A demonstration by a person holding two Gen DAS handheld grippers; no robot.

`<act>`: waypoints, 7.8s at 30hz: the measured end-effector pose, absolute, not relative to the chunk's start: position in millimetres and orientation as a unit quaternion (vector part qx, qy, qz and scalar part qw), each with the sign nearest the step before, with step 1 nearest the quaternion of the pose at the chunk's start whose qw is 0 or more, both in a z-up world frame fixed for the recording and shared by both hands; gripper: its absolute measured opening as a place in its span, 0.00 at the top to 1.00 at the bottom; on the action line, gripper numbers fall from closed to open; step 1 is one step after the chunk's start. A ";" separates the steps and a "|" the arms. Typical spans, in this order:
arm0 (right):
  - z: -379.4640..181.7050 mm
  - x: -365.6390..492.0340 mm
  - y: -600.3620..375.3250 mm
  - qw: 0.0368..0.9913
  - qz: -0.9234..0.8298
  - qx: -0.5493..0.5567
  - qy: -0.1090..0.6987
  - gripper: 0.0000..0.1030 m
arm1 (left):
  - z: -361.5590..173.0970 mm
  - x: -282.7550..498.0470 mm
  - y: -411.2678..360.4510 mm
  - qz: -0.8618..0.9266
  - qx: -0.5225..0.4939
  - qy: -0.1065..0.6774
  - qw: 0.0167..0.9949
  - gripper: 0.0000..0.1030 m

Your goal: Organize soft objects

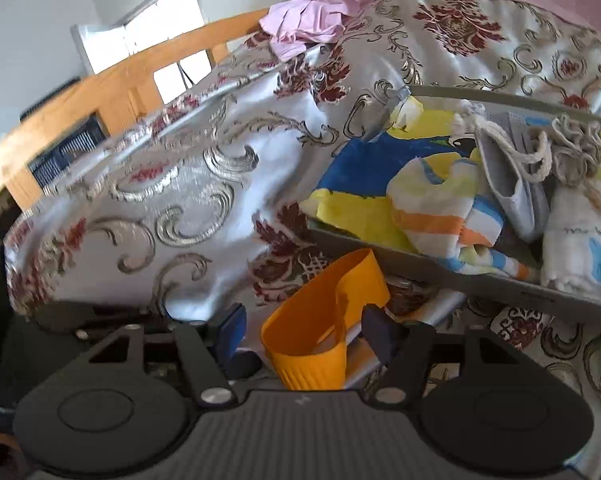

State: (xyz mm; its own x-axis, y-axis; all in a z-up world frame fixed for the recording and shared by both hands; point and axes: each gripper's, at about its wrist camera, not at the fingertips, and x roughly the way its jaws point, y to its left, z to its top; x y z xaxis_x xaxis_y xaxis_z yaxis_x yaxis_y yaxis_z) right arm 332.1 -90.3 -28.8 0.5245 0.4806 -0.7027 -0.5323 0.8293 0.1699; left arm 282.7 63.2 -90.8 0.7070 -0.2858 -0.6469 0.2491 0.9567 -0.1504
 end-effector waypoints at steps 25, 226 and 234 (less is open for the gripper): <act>-47.7 323.3 -77.0 0.866 0.269 -0.100 0.408 0.53 | -94.0 282.9 59.2 -0.164 -0.032 0.361 0.917 0.76; 45.5 37.6 -230.3 0.982 0.061 0.052 0.173 0.00 | 2.1 44.9 9.8 0.013 -0.085 0.172 0.981 0.01; 40.5 41.6 -227.3 0.979 0.057 0.046 0.193 0.00 | -4.3 49.5 9.6 0.019 -0.077 0.198 0.977 0.01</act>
State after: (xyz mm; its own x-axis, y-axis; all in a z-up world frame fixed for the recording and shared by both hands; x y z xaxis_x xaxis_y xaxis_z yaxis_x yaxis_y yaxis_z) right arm 41.6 -227.3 40.5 0.9192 0.1296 -0.3719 -0.0944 0.9893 0.1114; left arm 49.5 9.6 -4.3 0.9207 0.0063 -0.3902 -0.0676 0.9873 -0.1436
